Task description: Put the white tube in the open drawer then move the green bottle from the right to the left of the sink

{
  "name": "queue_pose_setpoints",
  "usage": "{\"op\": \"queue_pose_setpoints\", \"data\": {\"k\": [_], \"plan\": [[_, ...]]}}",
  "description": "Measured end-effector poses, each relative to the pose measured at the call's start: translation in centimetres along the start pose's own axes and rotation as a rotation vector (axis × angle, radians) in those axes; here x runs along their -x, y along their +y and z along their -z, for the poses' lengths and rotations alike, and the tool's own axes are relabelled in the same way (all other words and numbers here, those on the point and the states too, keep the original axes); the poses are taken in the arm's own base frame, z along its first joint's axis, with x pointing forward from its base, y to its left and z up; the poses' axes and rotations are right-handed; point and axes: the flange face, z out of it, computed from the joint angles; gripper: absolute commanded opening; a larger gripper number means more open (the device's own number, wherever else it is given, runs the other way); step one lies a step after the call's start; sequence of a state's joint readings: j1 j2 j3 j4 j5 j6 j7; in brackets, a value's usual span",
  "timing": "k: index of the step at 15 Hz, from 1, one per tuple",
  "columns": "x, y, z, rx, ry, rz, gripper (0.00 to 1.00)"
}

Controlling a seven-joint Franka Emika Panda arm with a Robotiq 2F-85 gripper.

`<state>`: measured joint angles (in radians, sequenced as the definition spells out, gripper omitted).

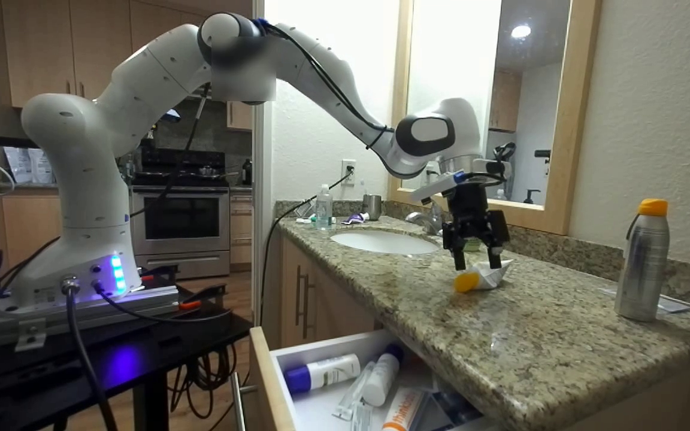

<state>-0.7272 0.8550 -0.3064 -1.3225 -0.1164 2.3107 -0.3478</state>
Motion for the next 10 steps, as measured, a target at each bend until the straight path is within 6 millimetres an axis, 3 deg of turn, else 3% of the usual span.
{"op": "queue_pose_setpoints", "data": {"k": [1, 2, 10], "plan": [[0.0, 0.0, -1.4, 0.027, -0.021, -0.010, 0.75], [0.1, 0.0, -2.7, 0.048, -0.040, -0.021, 0.74], [-2.0, -1.2, -1.9, 0.020, -0.152, -0.054, 0.19]]}}
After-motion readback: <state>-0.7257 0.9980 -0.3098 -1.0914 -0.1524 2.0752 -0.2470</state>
